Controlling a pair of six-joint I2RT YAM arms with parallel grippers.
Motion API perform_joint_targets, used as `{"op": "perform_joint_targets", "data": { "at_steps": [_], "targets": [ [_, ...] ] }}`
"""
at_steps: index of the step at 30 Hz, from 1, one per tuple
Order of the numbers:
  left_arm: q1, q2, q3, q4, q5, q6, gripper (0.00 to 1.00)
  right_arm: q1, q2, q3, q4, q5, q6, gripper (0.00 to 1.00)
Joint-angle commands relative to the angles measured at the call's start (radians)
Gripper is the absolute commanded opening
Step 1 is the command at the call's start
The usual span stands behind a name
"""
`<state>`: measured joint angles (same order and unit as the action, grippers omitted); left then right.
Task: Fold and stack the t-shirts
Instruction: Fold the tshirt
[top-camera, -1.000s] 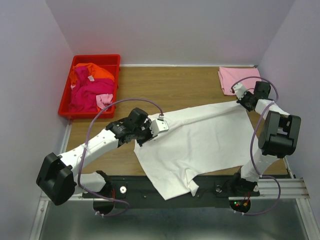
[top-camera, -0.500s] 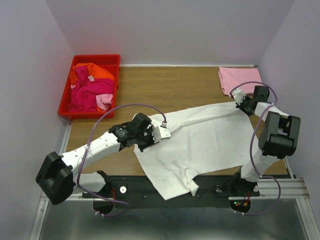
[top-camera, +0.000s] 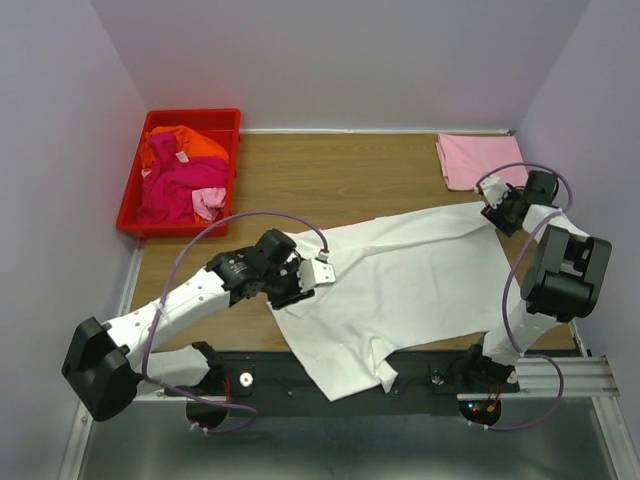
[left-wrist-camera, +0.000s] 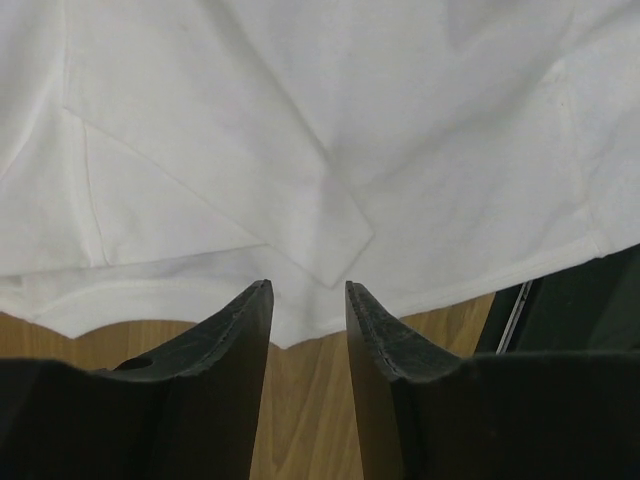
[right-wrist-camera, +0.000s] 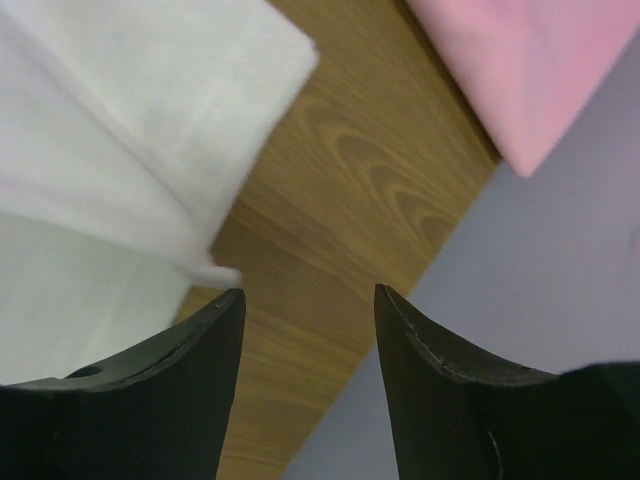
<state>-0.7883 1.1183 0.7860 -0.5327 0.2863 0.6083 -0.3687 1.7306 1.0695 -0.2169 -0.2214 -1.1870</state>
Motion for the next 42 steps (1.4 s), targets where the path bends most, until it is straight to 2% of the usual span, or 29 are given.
{"op": "perform_joint_targets", "data": {
  "at_steps": [1, 3, 4, 8, 11, 15, 21, 24, 28, 32, 34, 37, 40, 42],
  "targets": [
    [0.081, -0.057, 0.082, -0.067, 0.011, 0.039, 0.51, -0.036, -0.074, 0.121, -0.021, -0.052, 0.004, 0.61],
    [0.145, -0.046, 0.09, -0.053, 0.025, 0.033, 0.51, -0.036, -0.066, 0.15, -0.053, -0.067, 0.029, 0.61],
    [0.229, -0.032, 0.099, -0.03, 0.054, 0.019, 0.51, -0.036, -0.059, 0.17, -0.065, -0.094, 0.064, 0.61],
    [0.369, 0.128, 0.142, 0.052, 0.065, -0.062, 0.5, -0.016, 0.003, 0.292, -0.195, -0.142, 0.167, 0.59],
    [0.429, 0.239, 0.196, 0.118, 0.057, -0.134, 0.5, 0.019, 0.026, 0.282, -0.219, -0.142, 0.187, 0.55],
    [0.445, 0.383, 0.26, 0.166, 0.019, -0.199, 0.49, 0.079, 0.061, 0.241, -0.223, -0.107, 0.217, 0.5],
    [0.452, 0.56, 0.325, 0.209, -0.083, -0.249, 0.4, 0.109, 0.162, 0.231, -0.222, -0.067, 0.262, 0.46],
    [0.455, 0.621, 0.337, 0.209, -0.116, -0.255, 0.32, 0.111, 0.194, 0.221, -0.222, -0.036, 0.257, 0.44],
    [0.471, 0.705, 0.357, 0.211, -0.154, -0.239, 0.16, 0.117, 0.21, 0.172, -0.222, 0.002, 0.241, 0.43],
    [0.514, 0.848, 0.482, 0.198, -0.179, -0.197, 0.07, 0.132, 0.182, 0.09, -0.223, 0.03, 0.221, 0.43],
    [0.523, 0.897, 0.551, 0.175, -0.196, -0.18, 0.06, 0.136, 0.166, 0.054, -0.228, 0.025, 0.227, 0.43],
    [0.537, 0.982, 0.746, 0.136, -0.222, -0.145, 0.06, 0.14, 0.124, 0.032, -0.239, 0.014, 0.239, 0.43],
    [0.549, 1.014, 0.837, 0.085, -0.213, -0.114, 0.07, 0.139, 0.095, 0.055, -0.257, 0.007, 0.277, 0.44],
    [0.552, 0.98, 0.868, 0.053, -0.168, -0.094, 0.16, 0.139, 0.069, 0.102, -0.271, 0.001, 0.305, 0.45]
  ]
}}
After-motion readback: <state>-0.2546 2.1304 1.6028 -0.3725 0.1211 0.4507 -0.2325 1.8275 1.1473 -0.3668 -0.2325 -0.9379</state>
